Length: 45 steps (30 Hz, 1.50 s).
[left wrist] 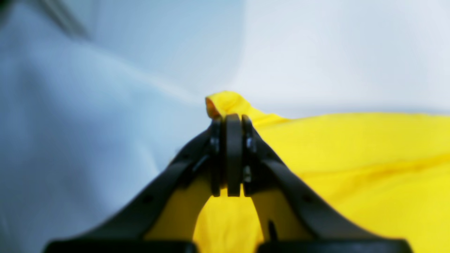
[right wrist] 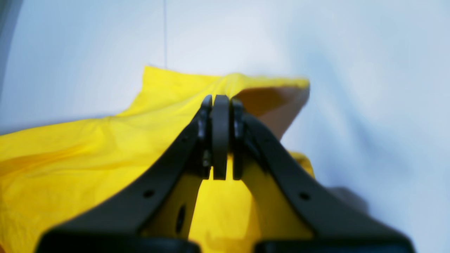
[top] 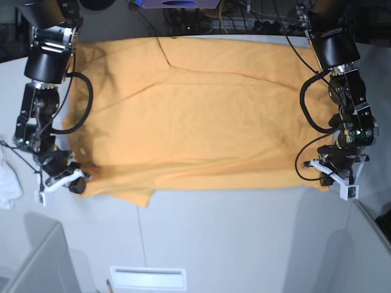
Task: Fold the T-shirt properly
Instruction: 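Lift both hem corners and fold them over toward the collar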
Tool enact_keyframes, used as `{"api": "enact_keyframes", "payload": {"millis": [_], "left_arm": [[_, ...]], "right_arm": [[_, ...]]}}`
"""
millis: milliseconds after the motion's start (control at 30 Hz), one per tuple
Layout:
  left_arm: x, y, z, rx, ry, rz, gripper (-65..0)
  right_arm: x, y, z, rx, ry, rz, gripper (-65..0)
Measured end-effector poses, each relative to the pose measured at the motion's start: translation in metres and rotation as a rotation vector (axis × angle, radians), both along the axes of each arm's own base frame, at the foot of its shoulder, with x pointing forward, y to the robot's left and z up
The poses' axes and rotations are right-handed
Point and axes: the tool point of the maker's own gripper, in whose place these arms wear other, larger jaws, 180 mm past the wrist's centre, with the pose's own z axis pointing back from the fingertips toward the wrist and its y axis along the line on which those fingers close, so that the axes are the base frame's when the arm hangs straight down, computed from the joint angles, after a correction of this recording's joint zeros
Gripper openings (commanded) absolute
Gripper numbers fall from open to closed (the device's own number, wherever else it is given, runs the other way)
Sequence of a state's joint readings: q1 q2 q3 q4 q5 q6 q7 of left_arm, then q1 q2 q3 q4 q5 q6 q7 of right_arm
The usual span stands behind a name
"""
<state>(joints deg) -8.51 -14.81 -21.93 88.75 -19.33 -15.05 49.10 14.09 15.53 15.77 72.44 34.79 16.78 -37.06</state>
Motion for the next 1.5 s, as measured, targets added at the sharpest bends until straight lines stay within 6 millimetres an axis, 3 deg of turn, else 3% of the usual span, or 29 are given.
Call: {"api": "enact_keyframes", "payload": {"millis": [100, 267, 367, 500, 700, 933, 1100, 1300, 1500], "left_arm": [[-0.011, -0.001, -0.003, -0.004, 0.074, 0.000, -65.0], [-0.019, 0.010, 0.025, 0.024, 0.008, 0.029, -65.0], [-0.020, -0.001, 0.020, 0.024, 0.019, -0.019, -65.0], [-0.023, 0.002, 0.019, 0.027, 0.027, -0.011, -65.0], [-0.055, 0.017, 0.021, 0.064, 0.029, 0.026, -65.0], [-0.046, 0.014, 0.031, 0.078, 0.003, 0.014, -65.0], [-0.062, 0.013, 0.024, 0.096, 0.032, 0.008, -65.0], [-0.083, 0.007, 0.024, 0.132, 0.046, -0.018, -65.0], [-0.074, 0.007, 0.035, 0.136, 0.011, -0.015, -65.0]], "right_arm": [[-0.004, 0.001, -0.005, 0.004, 0.035, 0.010, -65.0], [-0.028, -0.020, -0.002, 0.011, 0.042, -0.056, -65.0], [-0.028, -0.018, 0.006, 0.001, 0.033, -0.048, -65.0], [-0.026, -0.013, 0.012, 0.000, 0.032, -0.029, -65.0], [-0.054, -0.021, 0.014, -0.012, 0.052, -0.051, -65.0], [-0.054, -0.019, 0.021, -0.005, 0.062, -0.048, -65.0], [-0.075, -0.015, 0.006, -0.021, 0.121, -0.037, -65.0], [-0.102, 0.000, 0.030, -0.045, 0.038, -0.036, -65.0], [-0.109, -0.012, 0.026, -0.050, 0.079, -0.069, -65.0]]}}
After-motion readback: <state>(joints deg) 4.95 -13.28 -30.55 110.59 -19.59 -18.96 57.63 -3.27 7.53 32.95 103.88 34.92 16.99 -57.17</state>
